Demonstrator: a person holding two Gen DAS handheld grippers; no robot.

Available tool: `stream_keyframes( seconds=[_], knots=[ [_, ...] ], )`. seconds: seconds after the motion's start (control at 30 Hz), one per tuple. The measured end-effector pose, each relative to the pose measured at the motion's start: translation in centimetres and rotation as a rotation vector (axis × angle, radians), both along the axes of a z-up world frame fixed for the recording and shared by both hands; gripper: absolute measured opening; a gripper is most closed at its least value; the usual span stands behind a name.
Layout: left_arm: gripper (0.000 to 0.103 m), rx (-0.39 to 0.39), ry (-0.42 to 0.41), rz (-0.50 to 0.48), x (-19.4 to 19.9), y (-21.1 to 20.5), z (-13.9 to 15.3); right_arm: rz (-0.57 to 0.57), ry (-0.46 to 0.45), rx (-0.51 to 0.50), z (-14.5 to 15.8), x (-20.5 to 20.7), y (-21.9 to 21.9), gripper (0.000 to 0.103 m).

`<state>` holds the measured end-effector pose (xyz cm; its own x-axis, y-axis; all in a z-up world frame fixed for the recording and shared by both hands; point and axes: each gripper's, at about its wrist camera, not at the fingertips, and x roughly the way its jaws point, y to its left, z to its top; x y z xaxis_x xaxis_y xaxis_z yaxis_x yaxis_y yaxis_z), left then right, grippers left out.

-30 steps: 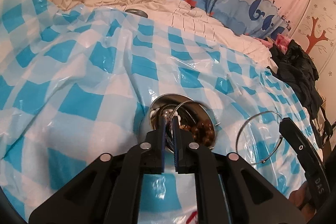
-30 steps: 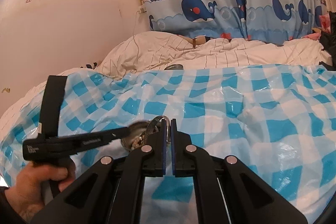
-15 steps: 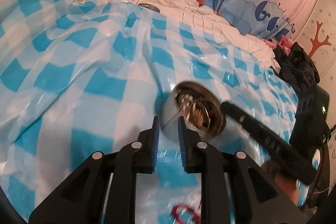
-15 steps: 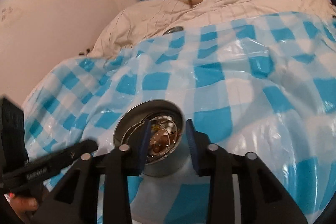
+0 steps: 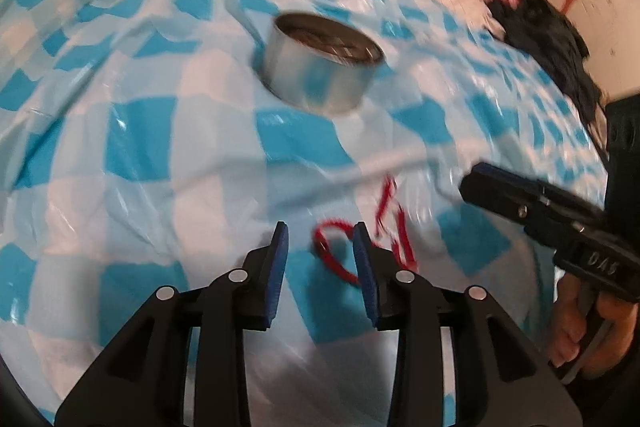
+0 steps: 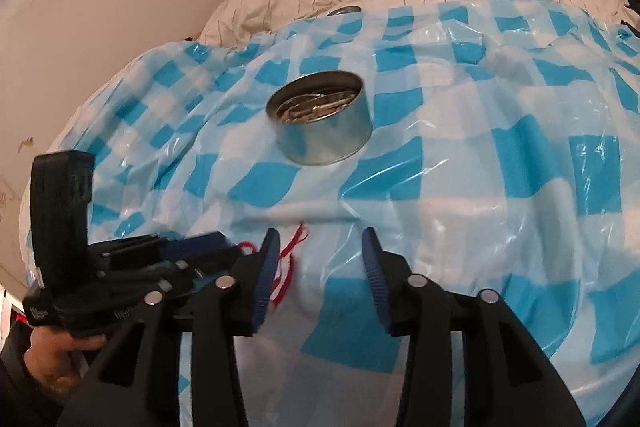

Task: Organize jewelry
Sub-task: 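Grasp a red bead bracelet with the left tool while the right tool grasps a red string bracelet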

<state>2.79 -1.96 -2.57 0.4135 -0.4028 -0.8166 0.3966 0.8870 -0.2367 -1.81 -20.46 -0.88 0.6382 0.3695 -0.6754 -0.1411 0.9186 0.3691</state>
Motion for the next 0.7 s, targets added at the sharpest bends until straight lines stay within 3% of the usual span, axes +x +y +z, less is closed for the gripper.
stream_keyframes(
  seconds=[0.1, 0.27, 0.3, 0.43, 0.5, 0.63, 0.7],
  knots=[
    [0.040, 0.048, -0.052, -0.050, -1.1, -0.8, -0.2, 0.015, -0.010, -0.035, -0.2, 0.0, 0.8, 0.043],
    [0.040, 0.081, -0.093, -0.073, -1.6, -1.1, -0.2, 0.026, 0.009, -0.060, -0.8, 0.3, 1.4, 0.043],
    [0.038, 0.094, -0.101, -0.078, -1.6, -1.2, -0.2, 0.027, 0.011, -0.065, -0.9, 0.4, 1.5, 0.043],
    [0.011, 0.166, -0.120, -0.073, -1.4, -1.2, -0.2, 0.031, 0.019, -0.079, -1.1, 0.6, 1.6, 0.043],
    [0.007, 0.154, -0.106, -0.043, -0.8, -0.2, 0.0, 0.041, 0.021, -0.082, -1.2, 0.6, 1.8, 0.043],
    [0.007, 0.055, -0.057, 0.003, 0.0, 2.0, 0.2, 0.085, 0.005, -0.099, -1.2, 0.6, 3.1, 0.045],
    [0.006, 0.029, -0.051, 0.011, 0.1, 2.6, 0.3, 0.096, -0.005, -0.131, -1.3, 0.8, 3.8, 0.055]
  ],
)
